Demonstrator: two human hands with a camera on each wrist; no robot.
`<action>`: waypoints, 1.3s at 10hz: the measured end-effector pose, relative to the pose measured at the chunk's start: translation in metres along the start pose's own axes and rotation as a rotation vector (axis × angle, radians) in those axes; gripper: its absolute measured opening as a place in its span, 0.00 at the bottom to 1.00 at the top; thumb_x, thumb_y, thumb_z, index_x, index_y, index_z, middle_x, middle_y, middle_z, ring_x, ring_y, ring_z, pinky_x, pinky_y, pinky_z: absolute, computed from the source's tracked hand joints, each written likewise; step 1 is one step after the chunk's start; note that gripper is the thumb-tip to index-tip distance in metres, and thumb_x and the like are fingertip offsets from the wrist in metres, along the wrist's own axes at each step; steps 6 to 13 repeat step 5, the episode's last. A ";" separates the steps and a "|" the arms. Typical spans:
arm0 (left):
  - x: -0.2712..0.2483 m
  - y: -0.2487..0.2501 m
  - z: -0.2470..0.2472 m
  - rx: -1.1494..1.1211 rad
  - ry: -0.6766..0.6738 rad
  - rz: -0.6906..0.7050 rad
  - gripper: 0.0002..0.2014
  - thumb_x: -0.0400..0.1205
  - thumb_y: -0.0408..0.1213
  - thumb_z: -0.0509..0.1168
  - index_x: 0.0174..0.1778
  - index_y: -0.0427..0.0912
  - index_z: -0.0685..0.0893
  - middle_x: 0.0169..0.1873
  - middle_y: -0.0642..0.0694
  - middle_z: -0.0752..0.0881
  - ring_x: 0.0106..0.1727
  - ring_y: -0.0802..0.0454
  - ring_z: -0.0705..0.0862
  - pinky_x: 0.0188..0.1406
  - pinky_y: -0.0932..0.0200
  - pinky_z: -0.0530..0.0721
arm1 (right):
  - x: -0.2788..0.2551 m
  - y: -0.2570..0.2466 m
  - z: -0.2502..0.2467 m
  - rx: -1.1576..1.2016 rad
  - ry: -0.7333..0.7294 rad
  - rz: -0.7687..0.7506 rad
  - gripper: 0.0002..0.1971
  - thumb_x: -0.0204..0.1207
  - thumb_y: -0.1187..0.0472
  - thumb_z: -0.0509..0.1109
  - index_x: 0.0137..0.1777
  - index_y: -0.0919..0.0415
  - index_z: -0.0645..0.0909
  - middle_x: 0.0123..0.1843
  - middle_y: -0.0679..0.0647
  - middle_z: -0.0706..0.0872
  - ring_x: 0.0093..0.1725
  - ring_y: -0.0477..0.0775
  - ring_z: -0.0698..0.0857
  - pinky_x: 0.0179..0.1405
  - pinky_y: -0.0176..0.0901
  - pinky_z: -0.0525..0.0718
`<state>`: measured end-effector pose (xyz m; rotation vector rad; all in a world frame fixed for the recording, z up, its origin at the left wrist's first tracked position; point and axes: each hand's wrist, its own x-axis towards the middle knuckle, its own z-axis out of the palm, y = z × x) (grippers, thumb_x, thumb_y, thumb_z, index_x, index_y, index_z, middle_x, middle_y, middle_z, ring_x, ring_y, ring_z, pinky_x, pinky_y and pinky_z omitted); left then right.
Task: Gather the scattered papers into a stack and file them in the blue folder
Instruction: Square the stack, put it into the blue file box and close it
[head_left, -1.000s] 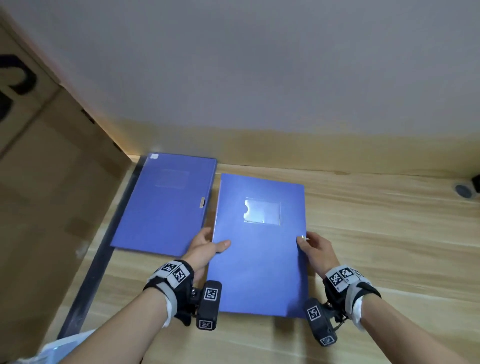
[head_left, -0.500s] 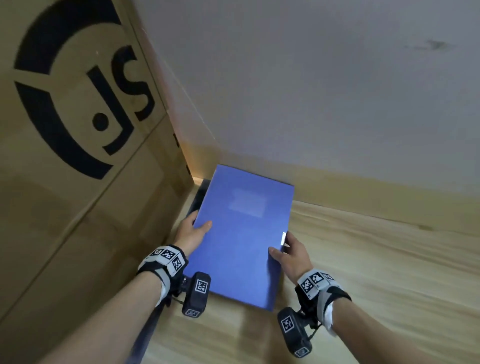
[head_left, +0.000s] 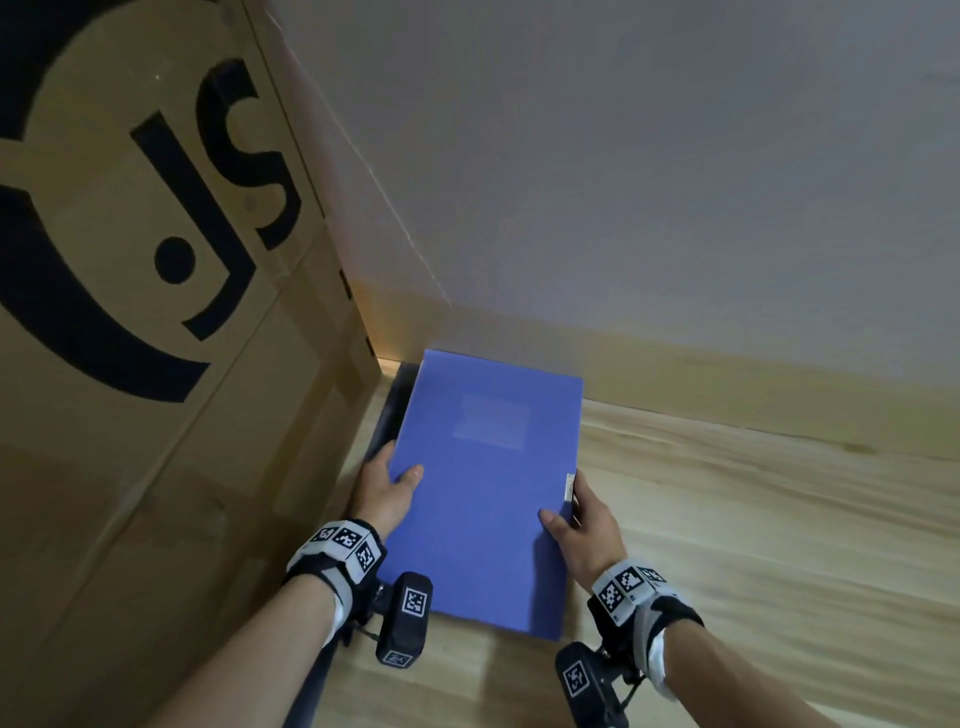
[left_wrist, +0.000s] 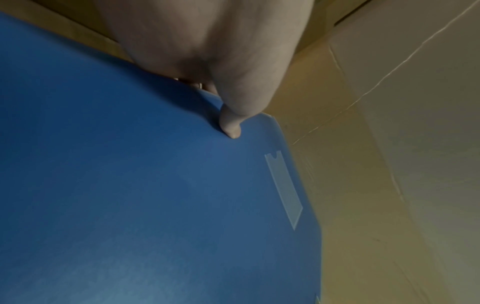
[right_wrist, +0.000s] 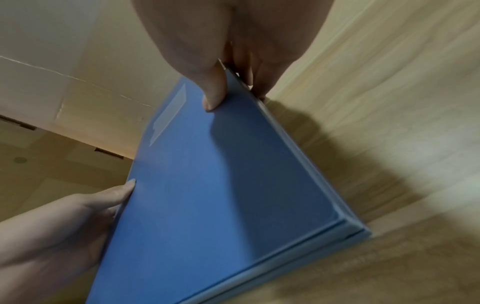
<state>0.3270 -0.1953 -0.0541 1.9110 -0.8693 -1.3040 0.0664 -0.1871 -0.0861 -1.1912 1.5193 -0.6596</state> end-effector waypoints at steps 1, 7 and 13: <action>0.003 -0.002 0.002 0.012 0.015 -0.005 0.15 0.85 0.34 0.63 0.67 0.51 0.80 0.60 0.50 0.87 0.61 0.46 0.86 0.63 0.40 0.85 | -0.001 0.001 0.002 -0.029 0.007 0.027 0.32 0.74 0.66 0.72 0.78 0.50 0.69 0.61 0.43 0.89 0.61 0.46 0.87 0.67 0.51 0.83; -0.021 0.036 0.035 0.293 0.148 0.101 0.36 0.84 0.41 0.62 0.86 0.44 0.53 0.85 0.45 0.59 0.85 0.43 0.61 0.81 0.40 0.66 | -0.020 -0.016 -0.054 0.115 0.089 0.116 0.35 0.81 0.55 0.69 0.84 0.63 0.60 0.81 0.56 0.70 0.79 0.53 0.72 0.79 0.49 0.70; -0.021 0.036 0.035 0.293 0.148 0.101 0.36 0.84 0.41 0.62 0.86 0.44 0.53 0.85 0.45 0.59 0.85 0.43 0.61 0.81 0.40 0.66 | -0.020 -0.016 -0.054 0.115 0.089 0.116 0.35 0.81 0.55 0.69 0.84 0.63 0.60 0.81 0.56 0.70 0.79 0.53 0.72 0.79 0.49 0.70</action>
